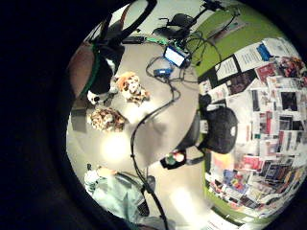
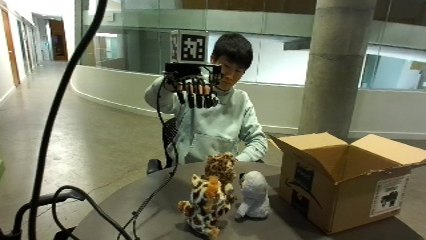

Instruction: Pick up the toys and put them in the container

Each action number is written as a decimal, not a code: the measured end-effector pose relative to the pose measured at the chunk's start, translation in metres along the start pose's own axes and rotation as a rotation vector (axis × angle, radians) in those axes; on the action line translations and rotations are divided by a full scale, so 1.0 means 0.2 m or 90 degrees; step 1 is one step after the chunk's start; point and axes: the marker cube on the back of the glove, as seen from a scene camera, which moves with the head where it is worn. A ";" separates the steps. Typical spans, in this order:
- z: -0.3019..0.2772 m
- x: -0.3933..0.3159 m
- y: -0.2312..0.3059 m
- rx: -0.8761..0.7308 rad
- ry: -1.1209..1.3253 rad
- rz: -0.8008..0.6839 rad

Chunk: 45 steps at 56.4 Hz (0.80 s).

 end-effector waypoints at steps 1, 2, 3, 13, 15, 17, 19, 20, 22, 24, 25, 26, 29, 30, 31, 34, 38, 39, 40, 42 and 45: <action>0.00 0.00 0.00 0.001 0.001 0.001; -0.01 -0.01 -0.01 0.002 0.003 0.003; -0.01 -0.02 -0.01 0.002 0.005 0.005; -0.02 -0.09 -0.07 -0.048 0.007 -0.014; -0.02 -0.10 -0.08 -0.054 0.008 -0.012; -0.02 -0.10 -0.09 -0.058 0.011 -0.010; -0.02 -0.11 -0.10 -0.059 0.012 -0.009; -0.02 -0.11 -0.11 -0.057 0.012 -0.010; -0.03 -0.11 -0.13 -0.052 0.011 -0.011; -0.03 -0.11 -0.15 -0.046 0.008 -0.012; -0.02 -0.11 -0.16 -0.044 0.007 -0.012; -0.02 -0.11 -0.17 -0.042 0.006 -0.012; -0.01 -0.10 -0.20 -0.040 0.002 -0.017; -0.01 -0.10 -0.21 -0.043 0.001 -0.021; 0.00 -0.10 -0.22 -0.047 -0.001 -0.025; 0.02 -0.09 -0.24 -0.058 -0.002 -0.029; 0.06 -0.10 -0.25 -0.063 0.000 -0.019; 0.07 -0.10 -0.25 -0.063 0.001 -0.019; 0.08 -0.10 -0.25 -0.063 0.002 -0.021; 0.09 -0.10 -0.26 -0.065 0.002 -0.025; 0.11 -0.10 -0.28 -0.066 0.002 -0.033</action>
